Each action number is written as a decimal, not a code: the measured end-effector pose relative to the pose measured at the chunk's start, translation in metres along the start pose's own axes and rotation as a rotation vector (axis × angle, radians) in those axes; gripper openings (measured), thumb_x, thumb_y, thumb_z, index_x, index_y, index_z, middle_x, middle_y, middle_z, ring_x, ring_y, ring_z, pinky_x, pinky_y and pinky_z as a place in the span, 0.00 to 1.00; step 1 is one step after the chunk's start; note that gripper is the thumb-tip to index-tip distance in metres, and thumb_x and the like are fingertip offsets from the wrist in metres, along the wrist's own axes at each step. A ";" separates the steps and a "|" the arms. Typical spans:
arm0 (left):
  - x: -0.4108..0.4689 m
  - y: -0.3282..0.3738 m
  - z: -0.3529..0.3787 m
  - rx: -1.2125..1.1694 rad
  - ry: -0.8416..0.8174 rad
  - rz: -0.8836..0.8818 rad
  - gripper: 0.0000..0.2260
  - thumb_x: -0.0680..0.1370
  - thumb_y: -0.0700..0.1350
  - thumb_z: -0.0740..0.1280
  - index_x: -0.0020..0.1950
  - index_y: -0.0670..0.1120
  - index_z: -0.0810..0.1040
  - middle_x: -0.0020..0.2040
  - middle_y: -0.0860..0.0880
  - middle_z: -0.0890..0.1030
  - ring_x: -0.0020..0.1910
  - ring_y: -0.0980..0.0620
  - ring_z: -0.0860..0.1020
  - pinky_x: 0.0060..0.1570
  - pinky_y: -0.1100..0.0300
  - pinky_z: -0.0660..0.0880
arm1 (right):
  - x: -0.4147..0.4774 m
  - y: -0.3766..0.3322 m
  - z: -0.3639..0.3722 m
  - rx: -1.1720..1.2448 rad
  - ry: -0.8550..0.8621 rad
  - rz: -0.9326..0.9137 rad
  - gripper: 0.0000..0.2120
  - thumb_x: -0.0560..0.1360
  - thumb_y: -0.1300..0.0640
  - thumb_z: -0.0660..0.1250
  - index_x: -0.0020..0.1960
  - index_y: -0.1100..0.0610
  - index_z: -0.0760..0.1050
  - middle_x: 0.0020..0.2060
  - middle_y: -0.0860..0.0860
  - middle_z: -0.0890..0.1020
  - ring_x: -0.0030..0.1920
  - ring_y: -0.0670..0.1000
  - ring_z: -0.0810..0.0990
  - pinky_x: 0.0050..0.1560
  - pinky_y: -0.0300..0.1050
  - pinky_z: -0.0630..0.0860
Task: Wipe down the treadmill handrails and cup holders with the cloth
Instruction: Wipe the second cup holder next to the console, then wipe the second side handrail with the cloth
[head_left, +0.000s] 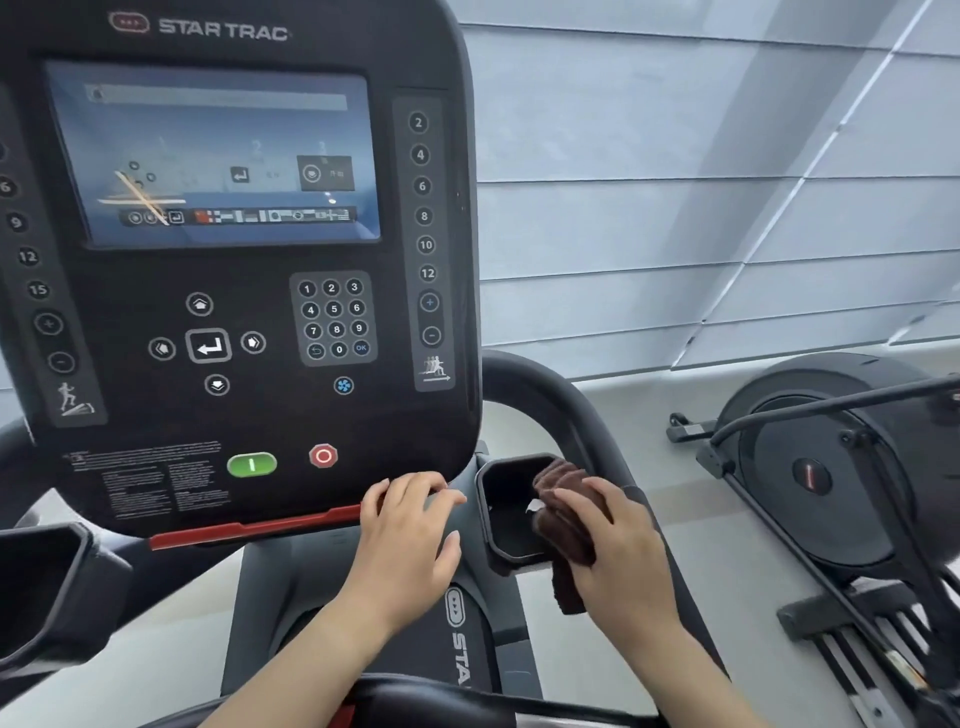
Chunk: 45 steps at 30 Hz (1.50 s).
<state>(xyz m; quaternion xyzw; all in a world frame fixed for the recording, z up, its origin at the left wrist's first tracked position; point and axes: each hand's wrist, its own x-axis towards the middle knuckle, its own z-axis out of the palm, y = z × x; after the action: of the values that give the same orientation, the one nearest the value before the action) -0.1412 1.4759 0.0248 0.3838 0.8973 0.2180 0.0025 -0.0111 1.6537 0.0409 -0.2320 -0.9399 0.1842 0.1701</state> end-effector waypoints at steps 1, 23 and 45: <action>0.003 0.007 0.001 -0.025 -0.007 0.034 0.14 0.72 0.47 0.65 0.57 0.53 0.74 0.57 0.54 0.73 0.60 0.53 0.70 0.64 0.52 0.62 | 0.002 0.005 -0.006 0.001 0.046 0.022 0.25 0.65 0.61 0.76 0.59 0.47 0.76 0.58 0.52 0.77 0.50 0.59 0.77 0.45 0.56 0.77; 0.007 0.101 0.069 -0.047 -0.314 0.240 0.25 0.74 0.47 0.61 0.72 0.49 0.62 0.70 0.52 0.66 0.70 0.53 0.62 0.69 0.56 0.61 | -0.051 0.051 -0.012 -0.262 -0.064 0.368 0.28 0.72 0.40 0.64 0.69 0.47 0.61 0.70 0.50 0.65 0.66 0.58 0.66 0.53 0.57 0.72; -0.001 0.097 0.075 0.002 -0.323 0.202 0.31 0.73 0.45 0.61 0.75 0.49 0.54 0.72 0.51 0.64 0.70 0.52 0.62 0.69 0.57 0.58 | -0.033 0.080 -0.013 -0.109 -0.142 0.360 0.27 0.74 0.40 0.61 0.70 0.45 0.60 0.68 0.48 0.66 0.57 0.58 0.71 0.52 0.53 0.74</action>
<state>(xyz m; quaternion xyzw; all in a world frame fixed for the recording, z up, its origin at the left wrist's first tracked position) -0.0612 1.5635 -0.0049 0.5021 0.8423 0.1518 0.1240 0.0516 1.7072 0.0106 -0.3915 -0.9015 0.1763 0.0549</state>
